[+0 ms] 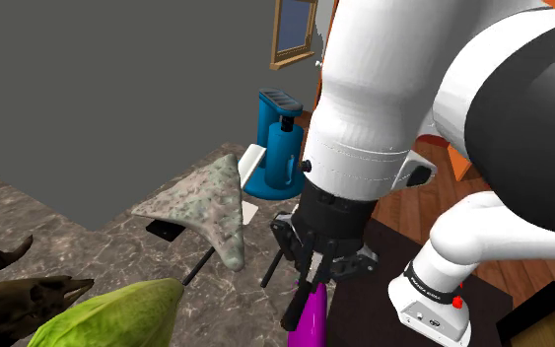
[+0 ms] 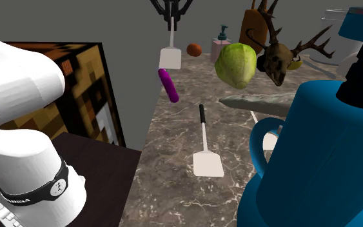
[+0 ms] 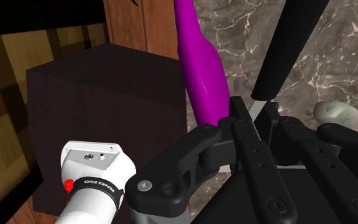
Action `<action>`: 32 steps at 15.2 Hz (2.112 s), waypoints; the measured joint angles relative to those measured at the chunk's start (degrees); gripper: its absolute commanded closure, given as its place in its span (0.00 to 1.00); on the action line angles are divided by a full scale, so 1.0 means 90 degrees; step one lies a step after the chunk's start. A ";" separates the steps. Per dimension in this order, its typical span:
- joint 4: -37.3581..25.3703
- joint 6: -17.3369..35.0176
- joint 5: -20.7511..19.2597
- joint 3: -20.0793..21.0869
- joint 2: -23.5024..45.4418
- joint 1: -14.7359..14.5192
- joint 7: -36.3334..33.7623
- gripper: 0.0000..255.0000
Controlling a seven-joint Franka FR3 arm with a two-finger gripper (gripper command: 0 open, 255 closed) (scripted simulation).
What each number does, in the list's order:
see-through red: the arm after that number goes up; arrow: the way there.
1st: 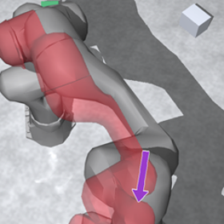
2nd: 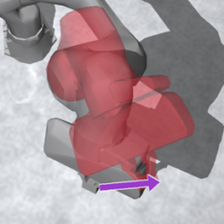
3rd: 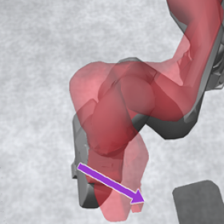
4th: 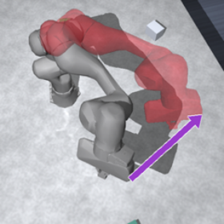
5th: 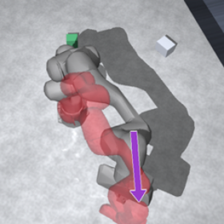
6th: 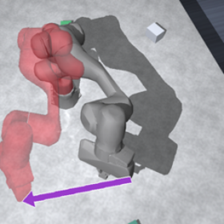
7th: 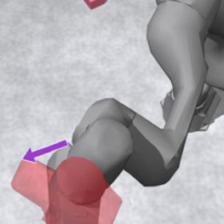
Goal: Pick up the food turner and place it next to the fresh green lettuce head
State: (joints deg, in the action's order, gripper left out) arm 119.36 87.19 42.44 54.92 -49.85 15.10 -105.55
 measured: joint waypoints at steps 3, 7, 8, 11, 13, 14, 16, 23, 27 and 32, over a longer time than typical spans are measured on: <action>-0.0529 0.0054 0.0169 0.0571 0.0166 0.0261 -0.0460 1.00; -0.1456 0.0032 0.0314 0.1390 0.0414 0.0822 -0.1075 1.00; -0.1646 0.0030 0.0347 0.1570 0.0445 0.0954 -0.1199 1.00; -0.2365 -0.0005 0.0473 0.2233 0.0520 0.1491 -0.1625 1.00; -0.2369 0.0068 0.0542 0.2356 0.0474 0.1533 -0.1678 1.00; -0.2330 0.0112 0.0570 0.2390 0.0449 0.1528 -0.1679 1.00; -0.2193 0.0228 0.0625 0.2442 0.0399 0.1510 -0.1636 1.00; -0.1719 0.0658 0.0855 0.2672 0.0211 0.1443 -0.1497 1.00; -0.1457 0.0892 0.0983 0.2800 0.0120 0.1416 -0.1397 1.00; -0.1172 0.1201 0.1181 0.3032 -0.0003 0.1418 -0.1297 1.00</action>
State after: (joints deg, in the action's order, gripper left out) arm 108.81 98.00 53.07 82.21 -49.88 27.86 -117.22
